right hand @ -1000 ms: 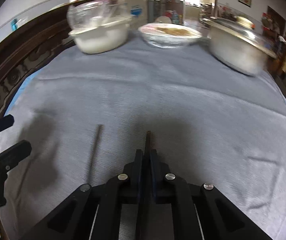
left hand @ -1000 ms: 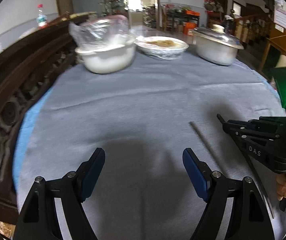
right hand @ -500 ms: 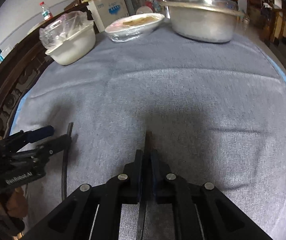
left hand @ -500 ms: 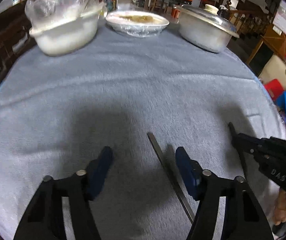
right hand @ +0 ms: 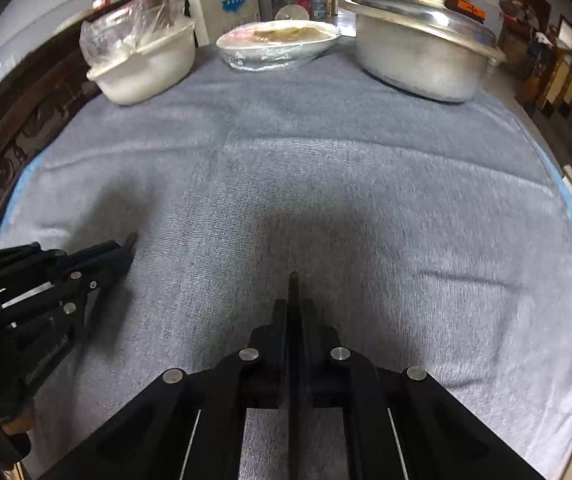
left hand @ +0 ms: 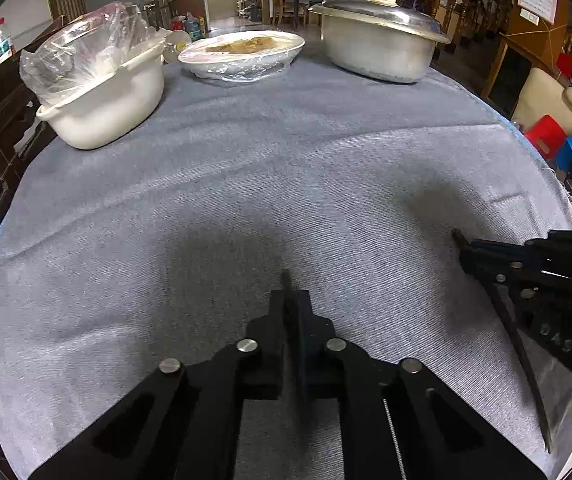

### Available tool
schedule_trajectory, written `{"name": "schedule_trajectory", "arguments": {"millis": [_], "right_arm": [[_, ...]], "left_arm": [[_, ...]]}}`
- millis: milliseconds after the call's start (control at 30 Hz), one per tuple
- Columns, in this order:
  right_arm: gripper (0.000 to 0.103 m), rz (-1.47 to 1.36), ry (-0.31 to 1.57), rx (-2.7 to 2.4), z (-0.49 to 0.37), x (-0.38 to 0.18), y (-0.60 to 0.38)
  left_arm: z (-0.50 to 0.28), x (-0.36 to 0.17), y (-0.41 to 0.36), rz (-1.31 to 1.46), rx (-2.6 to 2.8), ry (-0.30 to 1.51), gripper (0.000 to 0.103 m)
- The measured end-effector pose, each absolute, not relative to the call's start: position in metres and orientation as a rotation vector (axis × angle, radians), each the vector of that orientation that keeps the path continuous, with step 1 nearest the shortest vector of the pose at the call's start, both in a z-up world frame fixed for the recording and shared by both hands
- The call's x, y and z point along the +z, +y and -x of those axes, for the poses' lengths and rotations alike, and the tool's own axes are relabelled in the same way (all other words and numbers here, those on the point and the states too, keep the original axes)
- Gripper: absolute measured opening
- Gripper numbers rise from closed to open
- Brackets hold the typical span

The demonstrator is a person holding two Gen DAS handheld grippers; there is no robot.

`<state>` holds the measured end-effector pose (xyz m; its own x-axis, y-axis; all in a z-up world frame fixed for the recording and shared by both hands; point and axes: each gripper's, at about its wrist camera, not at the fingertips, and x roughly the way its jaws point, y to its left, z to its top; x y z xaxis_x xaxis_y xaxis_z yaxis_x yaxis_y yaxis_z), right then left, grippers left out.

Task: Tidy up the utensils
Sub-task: 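Close the right tool on the dark chopsticks while the left tool grasps others, then lift the chopsticks with both tools and carry them above the holder cup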

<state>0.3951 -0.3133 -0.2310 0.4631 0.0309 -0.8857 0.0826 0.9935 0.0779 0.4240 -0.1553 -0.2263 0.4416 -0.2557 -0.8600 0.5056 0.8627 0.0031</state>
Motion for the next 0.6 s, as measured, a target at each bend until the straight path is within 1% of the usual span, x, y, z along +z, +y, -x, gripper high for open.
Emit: {"name": "schedule_trajectory", "arguments": {"millis": [200, 600], "right_arm": [[0.007, -0.147, 0.994, -0.006, -0.367, -0.213, -0.317], [0.007, -0.165, 0.783, 0.032, -0.299, -0.159, -0.325]], "left_arm": [[-0.412, -0.214, -0.138, -0.267, -0.433, 0.956, 0.005], [-0.370, -0.153, -0.091, -0.242, -0.363, 0.773, 0.005]]}}
